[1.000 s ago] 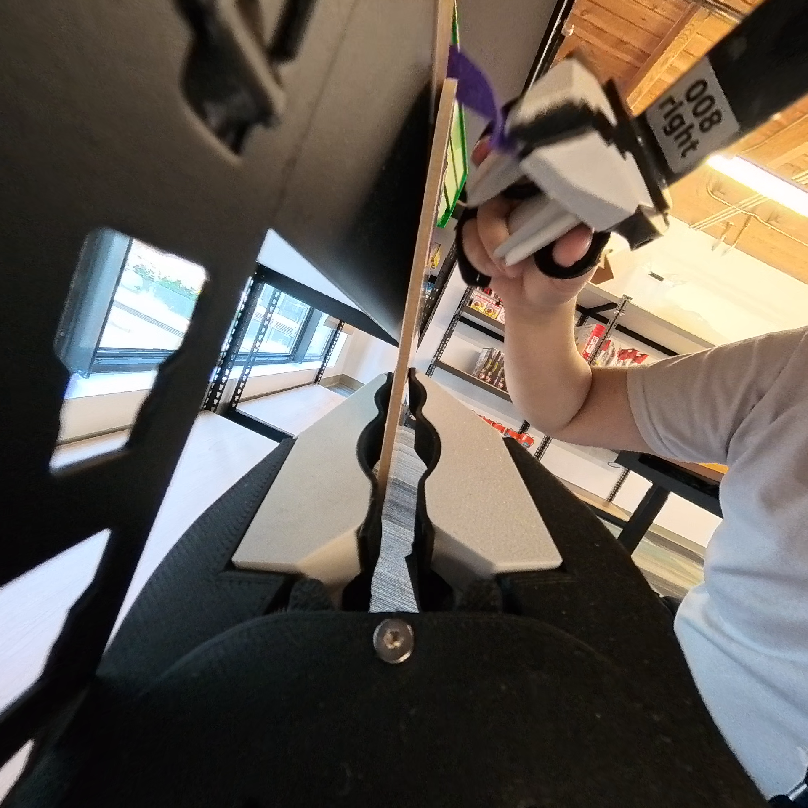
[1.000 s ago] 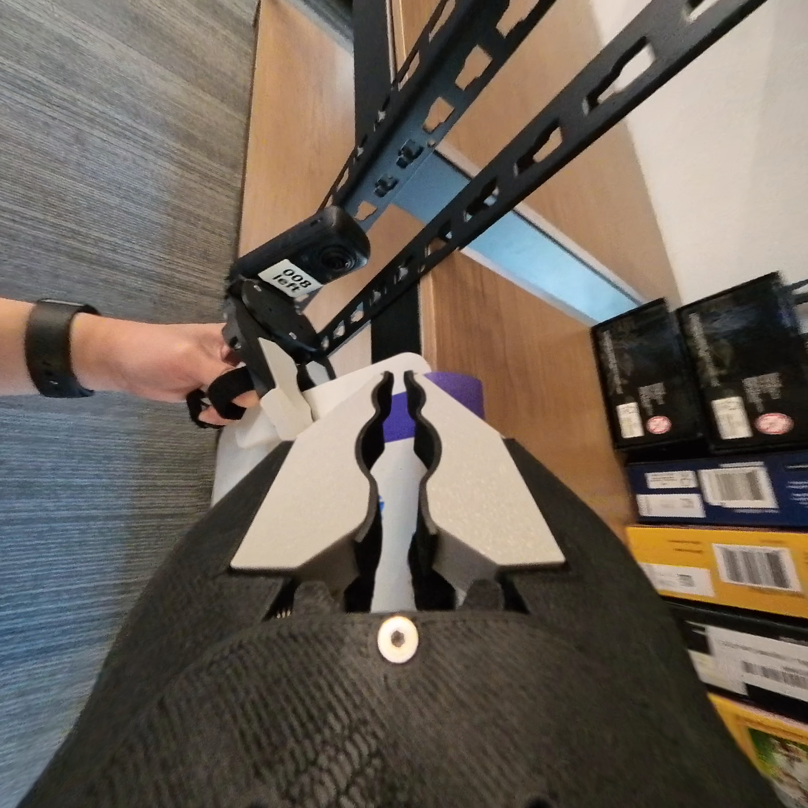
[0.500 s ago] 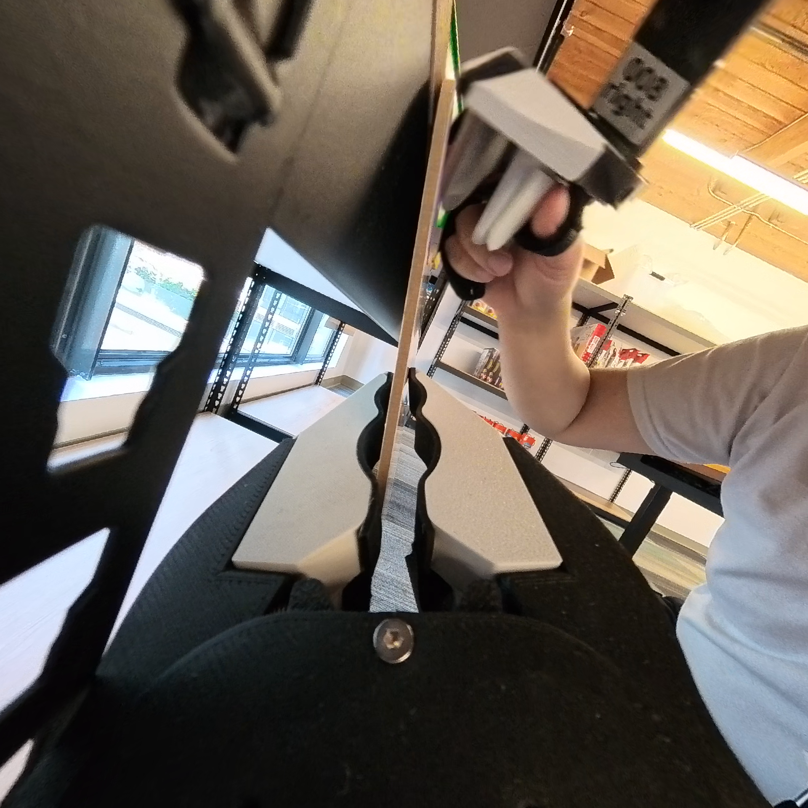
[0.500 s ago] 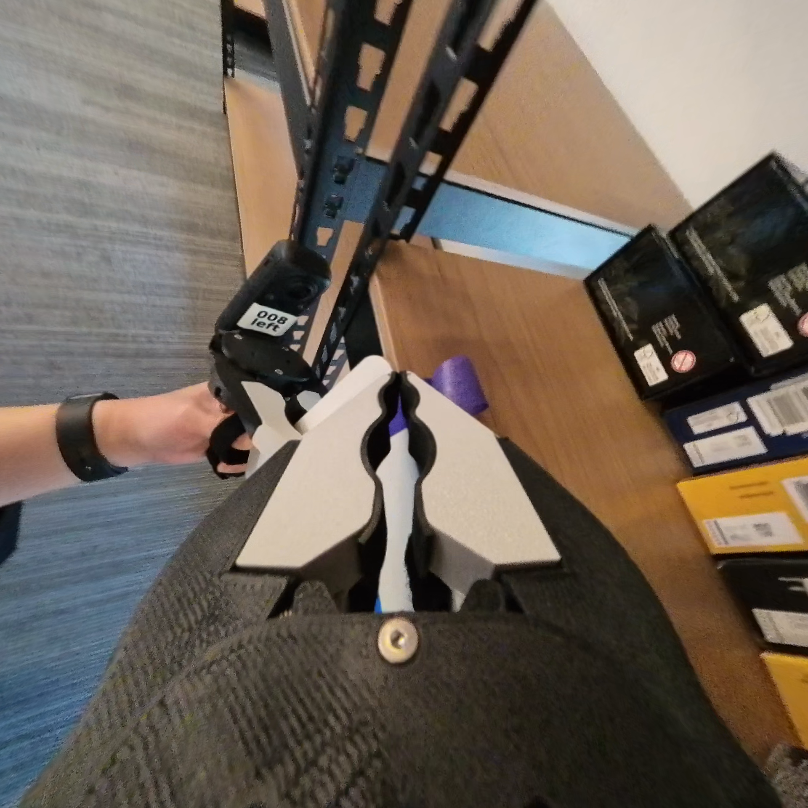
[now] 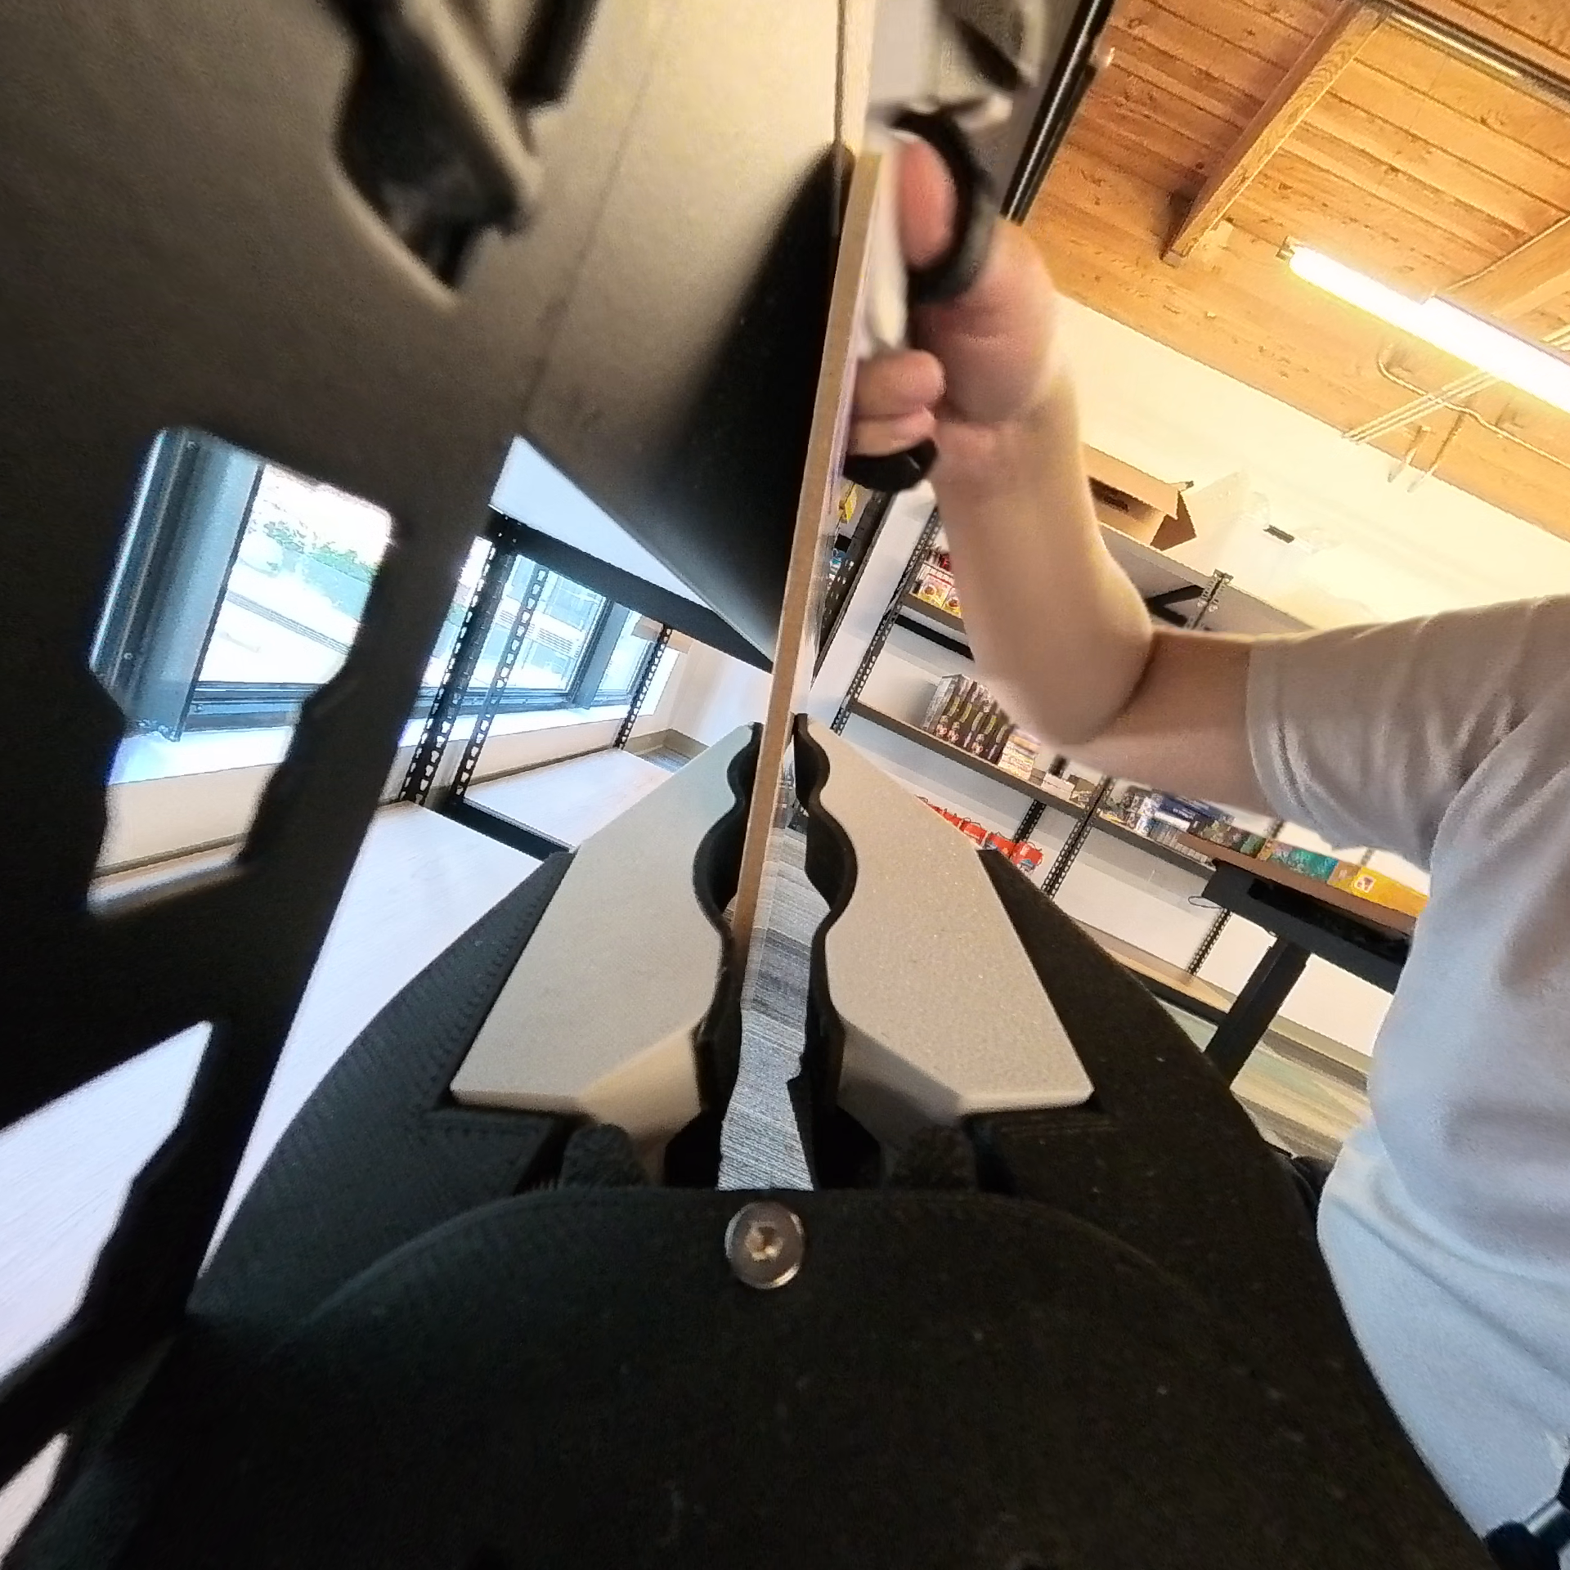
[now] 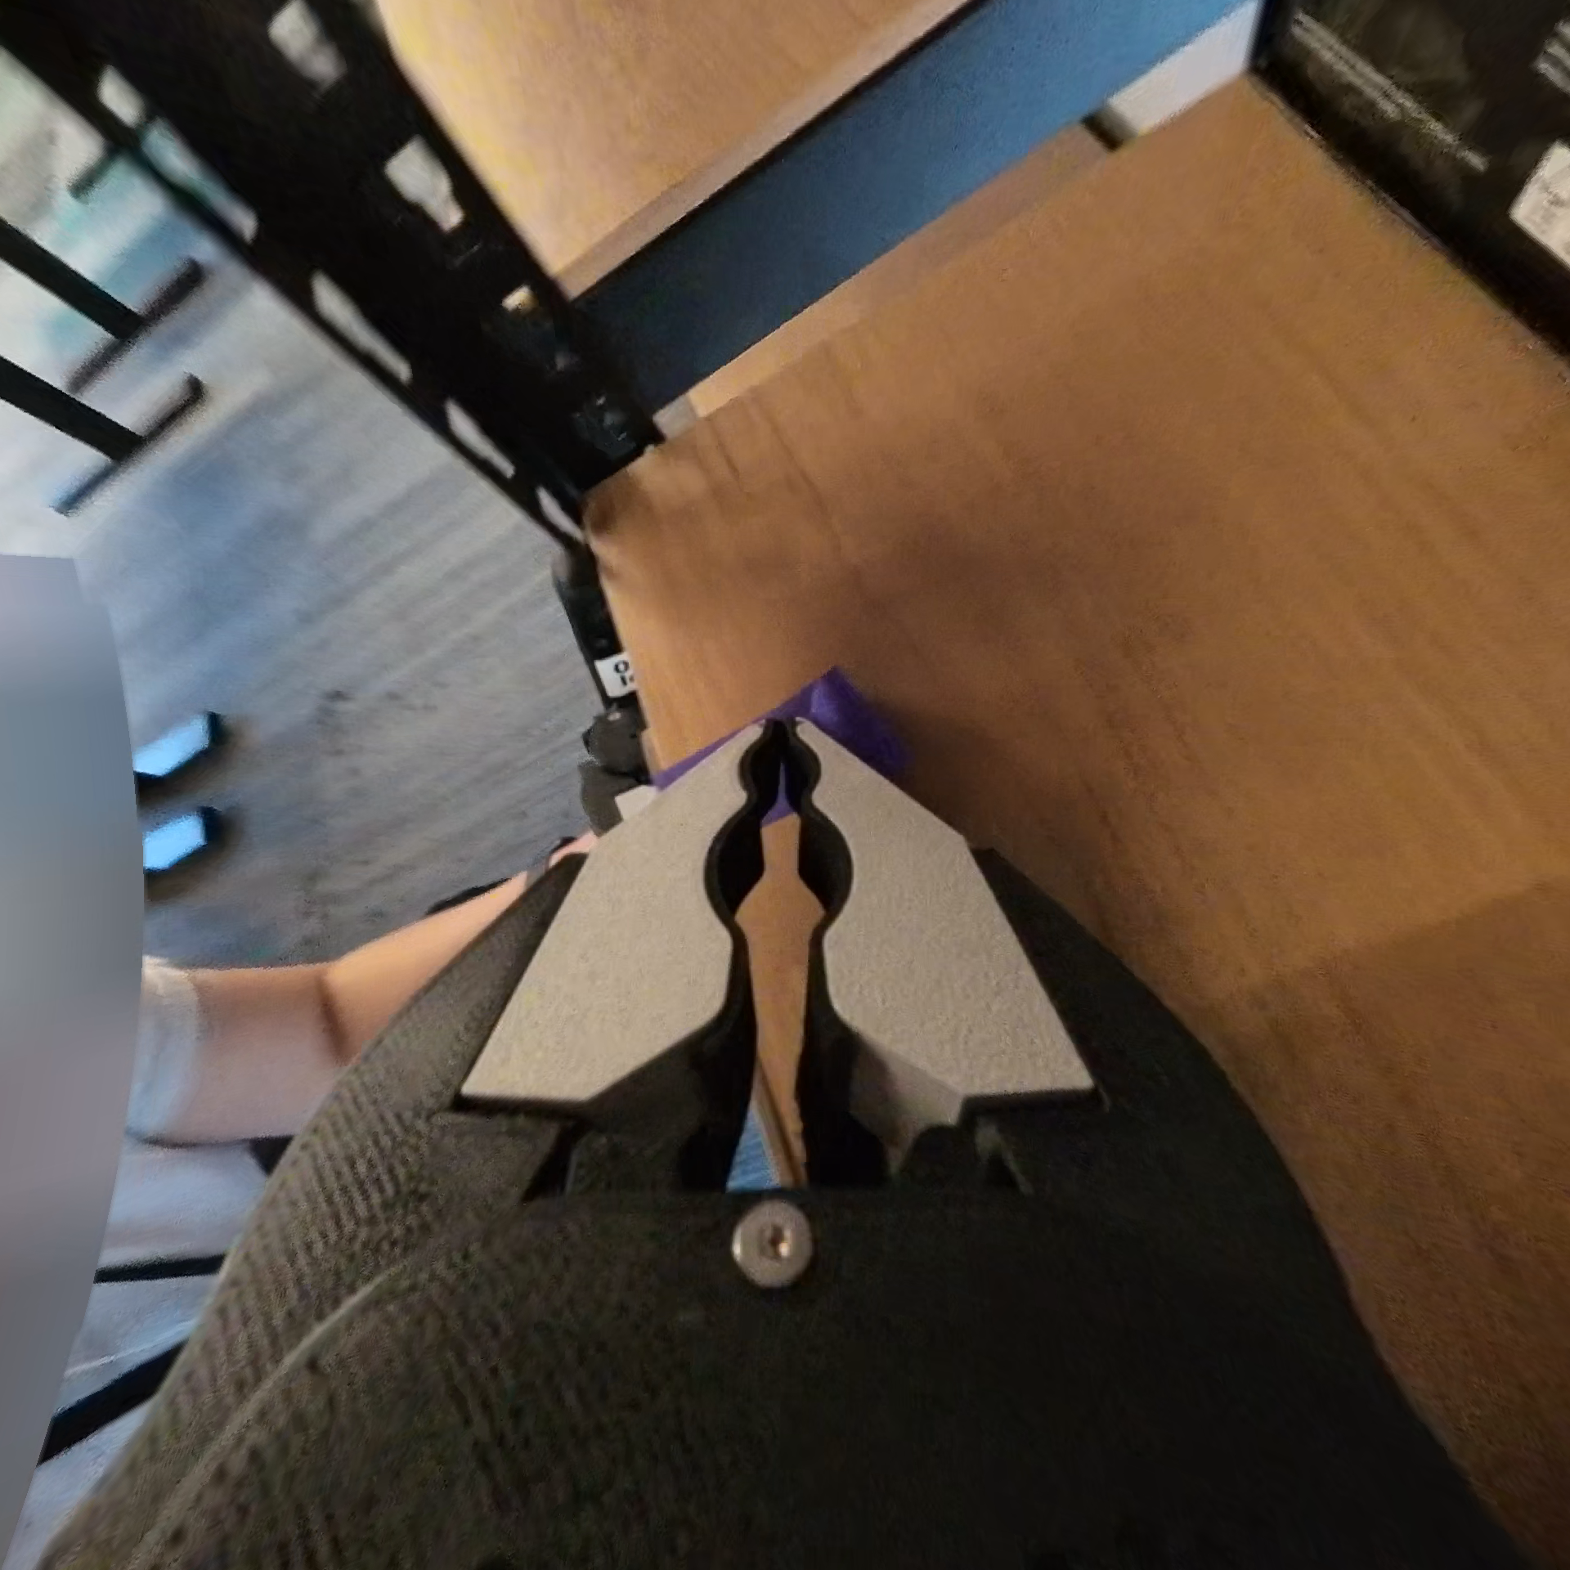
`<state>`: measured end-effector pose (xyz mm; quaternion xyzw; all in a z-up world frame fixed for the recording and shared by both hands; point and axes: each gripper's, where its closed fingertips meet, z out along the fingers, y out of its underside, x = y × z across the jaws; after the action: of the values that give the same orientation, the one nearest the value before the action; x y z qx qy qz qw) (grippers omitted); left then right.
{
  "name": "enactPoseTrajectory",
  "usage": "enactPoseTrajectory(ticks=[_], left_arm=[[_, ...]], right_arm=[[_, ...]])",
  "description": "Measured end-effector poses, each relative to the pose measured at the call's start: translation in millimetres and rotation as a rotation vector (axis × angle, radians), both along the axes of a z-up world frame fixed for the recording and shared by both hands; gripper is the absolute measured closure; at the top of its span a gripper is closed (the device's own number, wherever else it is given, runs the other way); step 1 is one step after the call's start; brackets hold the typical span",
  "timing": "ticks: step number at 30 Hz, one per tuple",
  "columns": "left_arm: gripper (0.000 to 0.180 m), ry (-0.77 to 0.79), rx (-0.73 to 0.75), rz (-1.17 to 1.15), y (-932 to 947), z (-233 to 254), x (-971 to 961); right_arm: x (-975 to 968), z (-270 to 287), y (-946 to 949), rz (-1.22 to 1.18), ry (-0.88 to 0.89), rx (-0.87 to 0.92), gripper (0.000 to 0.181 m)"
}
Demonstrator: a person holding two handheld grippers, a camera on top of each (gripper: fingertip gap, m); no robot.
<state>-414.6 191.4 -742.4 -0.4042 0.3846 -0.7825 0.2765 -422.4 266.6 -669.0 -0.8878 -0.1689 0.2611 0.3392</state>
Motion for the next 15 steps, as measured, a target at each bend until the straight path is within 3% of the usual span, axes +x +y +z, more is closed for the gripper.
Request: enactPoseTrajectory(ticks=[3,7,13,15], left_arm=[[0.177,-0.001,0.001,0.001,0,0,0],[0.177,-0.001,0.002,0.002,0,0,0],[0.177,-0.001,0.002,0.002,0,0,0],[0.177,-0.001,0.001,0.001,0,0,0]], right_arm=[[14,0,14,-0.032,0.028,-0.019,0.181],[35,0,33,-0.069,-0.074,0.056,0.181],[35,19,27,-0.099,0.087,0.059,0.181],[25,21,14,-0.054,0.154,-0.018,0.181]])
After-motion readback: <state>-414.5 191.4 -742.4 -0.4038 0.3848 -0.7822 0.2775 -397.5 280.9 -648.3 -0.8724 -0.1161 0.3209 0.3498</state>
